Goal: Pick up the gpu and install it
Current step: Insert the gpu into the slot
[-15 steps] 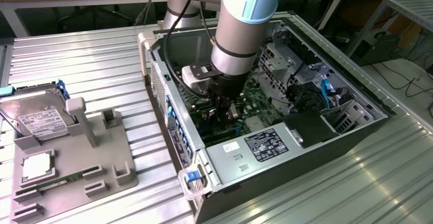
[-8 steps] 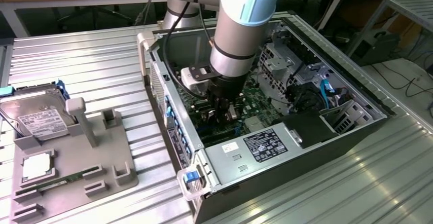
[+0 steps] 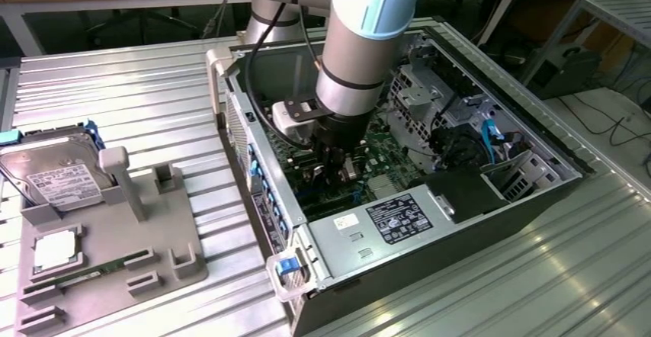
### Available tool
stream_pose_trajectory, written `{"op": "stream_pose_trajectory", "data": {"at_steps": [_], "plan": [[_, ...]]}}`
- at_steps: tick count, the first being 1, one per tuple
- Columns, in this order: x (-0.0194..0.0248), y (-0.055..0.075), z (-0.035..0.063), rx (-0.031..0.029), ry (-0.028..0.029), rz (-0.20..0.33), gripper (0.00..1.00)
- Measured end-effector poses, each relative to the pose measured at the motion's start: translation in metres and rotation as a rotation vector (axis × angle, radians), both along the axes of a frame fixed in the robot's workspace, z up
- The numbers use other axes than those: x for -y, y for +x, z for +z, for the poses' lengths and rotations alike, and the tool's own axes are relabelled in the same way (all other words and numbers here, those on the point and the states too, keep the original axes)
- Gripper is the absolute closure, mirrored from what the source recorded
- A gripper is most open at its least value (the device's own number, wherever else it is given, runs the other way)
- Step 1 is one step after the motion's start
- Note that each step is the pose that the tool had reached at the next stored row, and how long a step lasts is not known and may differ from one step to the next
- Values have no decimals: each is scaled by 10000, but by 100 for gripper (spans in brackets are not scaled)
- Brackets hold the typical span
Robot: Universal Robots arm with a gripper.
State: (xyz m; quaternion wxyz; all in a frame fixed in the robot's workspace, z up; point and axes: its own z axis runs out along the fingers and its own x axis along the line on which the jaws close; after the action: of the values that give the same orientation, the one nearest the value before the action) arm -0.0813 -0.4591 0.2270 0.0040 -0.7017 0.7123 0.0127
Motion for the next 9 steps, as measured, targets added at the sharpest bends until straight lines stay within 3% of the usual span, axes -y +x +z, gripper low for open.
{"op": "stream_pose_trajectory", "data": {"at_steps": [2, 3, 9], "plan": [[1, 0, 13, 5, -6, 1, 71], [2, 1, 40, 1, -13, 2, 64], [2, 1, 295, 10, -11, 4, 64]]}}
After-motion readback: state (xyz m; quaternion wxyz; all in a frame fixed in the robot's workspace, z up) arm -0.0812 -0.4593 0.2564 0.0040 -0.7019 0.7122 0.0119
